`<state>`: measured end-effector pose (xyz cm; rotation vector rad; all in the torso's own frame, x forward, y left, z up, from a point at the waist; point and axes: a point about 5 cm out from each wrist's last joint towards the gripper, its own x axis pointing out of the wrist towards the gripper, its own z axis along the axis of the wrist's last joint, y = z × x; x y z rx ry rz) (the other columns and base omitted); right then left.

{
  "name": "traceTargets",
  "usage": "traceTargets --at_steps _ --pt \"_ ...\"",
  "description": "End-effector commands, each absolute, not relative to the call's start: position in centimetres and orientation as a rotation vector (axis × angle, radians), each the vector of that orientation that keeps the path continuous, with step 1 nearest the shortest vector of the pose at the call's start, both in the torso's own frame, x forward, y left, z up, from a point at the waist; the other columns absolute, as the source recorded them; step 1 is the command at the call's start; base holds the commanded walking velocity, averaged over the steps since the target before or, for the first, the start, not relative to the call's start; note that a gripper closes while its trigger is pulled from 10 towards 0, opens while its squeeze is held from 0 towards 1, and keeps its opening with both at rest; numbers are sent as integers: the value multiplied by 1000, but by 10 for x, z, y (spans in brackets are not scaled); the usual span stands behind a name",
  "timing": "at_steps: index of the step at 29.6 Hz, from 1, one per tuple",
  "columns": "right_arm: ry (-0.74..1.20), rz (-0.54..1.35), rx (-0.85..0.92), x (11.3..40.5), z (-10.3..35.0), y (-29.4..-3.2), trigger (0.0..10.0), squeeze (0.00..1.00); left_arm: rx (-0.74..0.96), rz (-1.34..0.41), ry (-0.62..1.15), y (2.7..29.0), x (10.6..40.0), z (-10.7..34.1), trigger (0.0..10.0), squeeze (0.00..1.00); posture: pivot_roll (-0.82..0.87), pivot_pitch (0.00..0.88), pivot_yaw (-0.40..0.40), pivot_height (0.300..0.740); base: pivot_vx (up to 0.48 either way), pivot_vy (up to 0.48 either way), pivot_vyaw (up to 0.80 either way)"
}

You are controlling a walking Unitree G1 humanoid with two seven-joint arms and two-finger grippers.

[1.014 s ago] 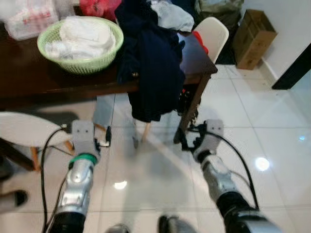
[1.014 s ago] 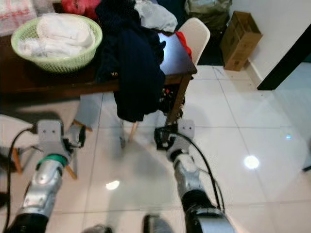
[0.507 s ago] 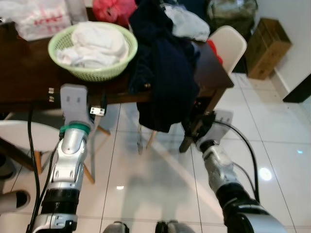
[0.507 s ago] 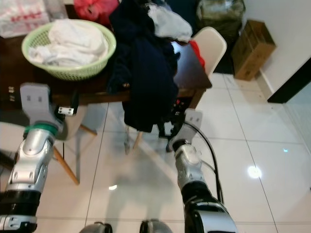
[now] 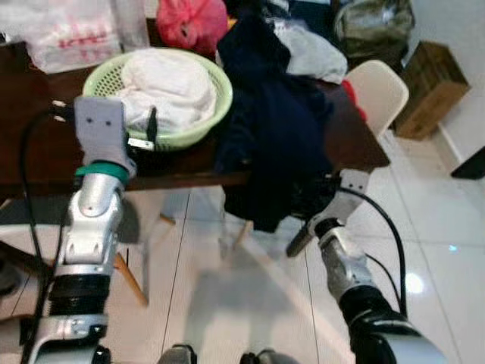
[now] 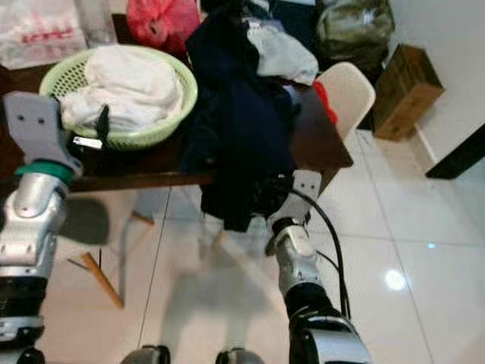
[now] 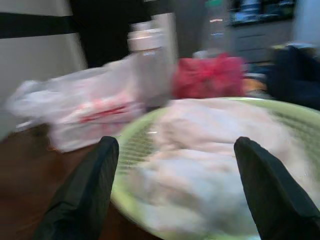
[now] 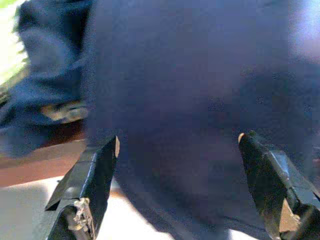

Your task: Hang hanger

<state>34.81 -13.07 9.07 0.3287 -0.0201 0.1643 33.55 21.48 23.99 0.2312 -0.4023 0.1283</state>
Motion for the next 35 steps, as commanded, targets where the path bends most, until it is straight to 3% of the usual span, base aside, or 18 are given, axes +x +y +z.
traceTargets --at_steps 1,24,35 --pt "10 131 331 344 82 -140 10000 0 234 69 -396 205 340 246 10000 0 56 76 -39 740 341 0 0" --pt "23 111 332 340 76 -144 10000 0 225 -76 -360 189 358 263 10000 0 59 80 -32 740 342 0 0" --pt "51 99 306 338 71 -148 10000 0 192 -2 -294 199 362 261 10000 0 56 84 -35 740 0 0 0"
